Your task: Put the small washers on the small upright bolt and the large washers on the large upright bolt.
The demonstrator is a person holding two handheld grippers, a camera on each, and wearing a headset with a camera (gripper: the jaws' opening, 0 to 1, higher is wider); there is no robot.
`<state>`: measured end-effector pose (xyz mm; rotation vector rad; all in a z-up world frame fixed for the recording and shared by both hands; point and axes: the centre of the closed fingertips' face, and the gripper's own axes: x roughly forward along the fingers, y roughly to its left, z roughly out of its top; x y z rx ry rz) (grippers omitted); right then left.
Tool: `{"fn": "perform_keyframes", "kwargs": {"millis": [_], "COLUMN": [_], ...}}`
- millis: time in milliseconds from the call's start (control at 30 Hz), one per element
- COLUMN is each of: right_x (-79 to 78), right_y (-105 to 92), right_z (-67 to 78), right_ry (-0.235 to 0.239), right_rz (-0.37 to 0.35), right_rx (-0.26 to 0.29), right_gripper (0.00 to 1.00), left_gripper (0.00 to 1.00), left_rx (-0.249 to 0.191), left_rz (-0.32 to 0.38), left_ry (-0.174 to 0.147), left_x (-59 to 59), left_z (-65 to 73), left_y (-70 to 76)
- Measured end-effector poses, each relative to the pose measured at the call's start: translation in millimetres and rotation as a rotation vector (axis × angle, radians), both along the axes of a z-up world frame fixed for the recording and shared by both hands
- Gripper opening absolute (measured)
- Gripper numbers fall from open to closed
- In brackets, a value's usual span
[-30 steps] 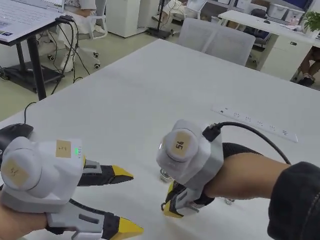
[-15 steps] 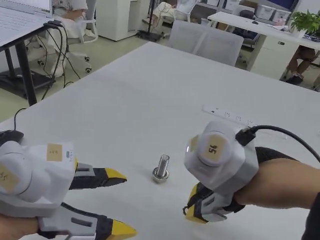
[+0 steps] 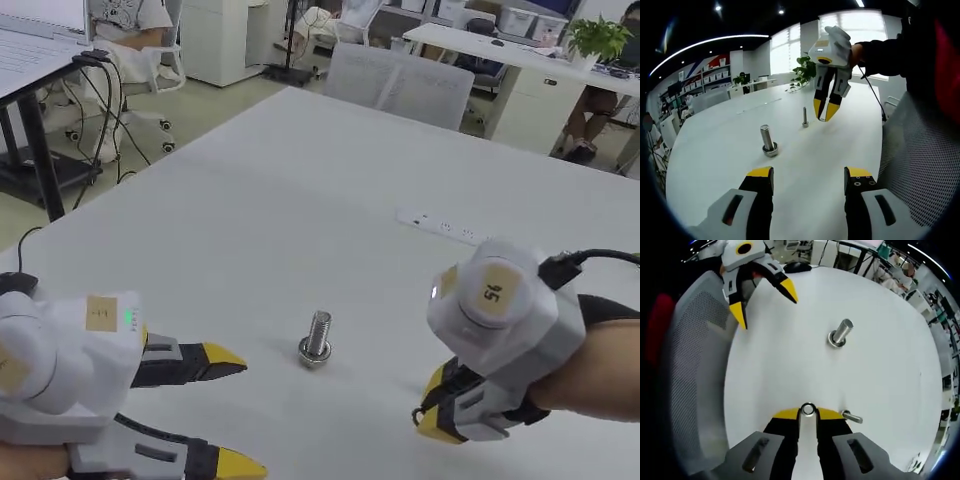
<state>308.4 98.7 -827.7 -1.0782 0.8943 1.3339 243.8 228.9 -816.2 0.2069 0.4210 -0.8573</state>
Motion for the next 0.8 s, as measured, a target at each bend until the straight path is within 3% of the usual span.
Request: {"fn": "perform_keyframes", "kwargs": {"millis": [467,800], "right_x": [22.7,49.5], "right_y": [-26.7,-26.9], "right_z": [13.4,26.4], "right_ry": [-0.035,-0.081], "right_rz": [-0.071,-0.101], "right_rx": [0.003,0.014], "right_gripper": [0.14,0.14], "left_gripper": [0.56,0.56], "left_rx": [0.005,0.005], "left_rz": [0.003,0.007], "left_ry": [0.006,0.008], "left_x": [-0.1,0.6], "left_z": [-0.8,-1.0], "left_y": [1.2,2.1]}}
